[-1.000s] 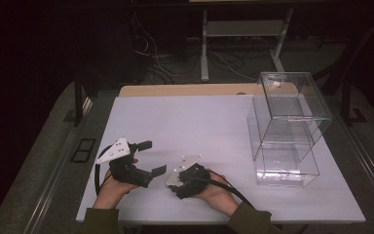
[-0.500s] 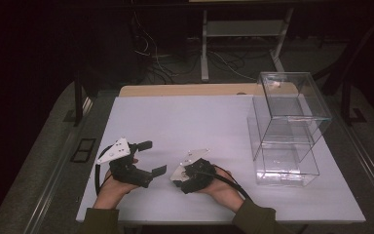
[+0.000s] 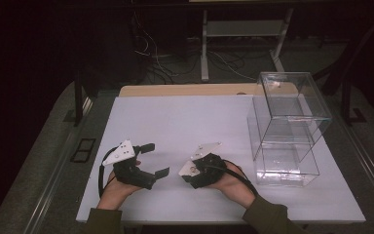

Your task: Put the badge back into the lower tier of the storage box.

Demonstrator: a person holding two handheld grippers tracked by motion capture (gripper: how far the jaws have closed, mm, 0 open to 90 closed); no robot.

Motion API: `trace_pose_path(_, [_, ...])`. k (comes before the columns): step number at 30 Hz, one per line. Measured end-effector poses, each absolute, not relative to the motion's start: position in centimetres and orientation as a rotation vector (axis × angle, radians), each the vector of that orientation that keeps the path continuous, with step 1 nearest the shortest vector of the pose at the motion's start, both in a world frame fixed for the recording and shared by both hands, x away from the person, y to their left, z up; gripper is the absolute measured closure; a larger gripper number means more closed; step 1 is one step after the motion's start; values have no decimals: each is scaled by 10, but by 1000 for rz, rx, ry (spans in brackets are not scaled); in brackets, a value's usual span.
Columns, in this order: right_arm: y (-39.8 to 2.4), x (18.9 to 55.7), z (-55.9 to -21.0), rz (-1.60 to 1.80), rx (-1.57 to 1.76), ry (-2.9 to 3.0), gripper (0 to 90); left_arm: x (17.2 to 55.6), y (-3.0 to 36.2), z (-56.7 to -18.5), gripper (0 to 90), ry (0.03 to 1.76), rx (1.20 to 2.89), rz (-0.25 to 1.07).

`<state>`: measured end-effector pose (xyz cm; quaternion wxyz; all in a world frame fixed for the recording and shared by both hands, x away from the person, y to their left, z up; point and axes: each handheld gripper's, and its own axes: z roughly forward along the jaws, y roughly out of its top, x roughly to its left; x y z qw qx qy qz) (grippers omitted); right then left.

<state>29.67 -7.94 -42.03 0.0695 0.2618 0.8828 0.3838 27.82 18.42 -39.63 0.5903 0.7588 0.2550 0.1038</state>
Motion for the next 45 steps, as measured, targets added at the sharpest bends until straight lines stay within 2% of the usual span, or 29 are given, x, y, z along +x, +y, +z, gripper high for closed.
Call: trace_pose_path(45, [-150, 297, -359, 1282, 807, 2557, 325, 269, 178, -423, 0, 604, 1842, 242])
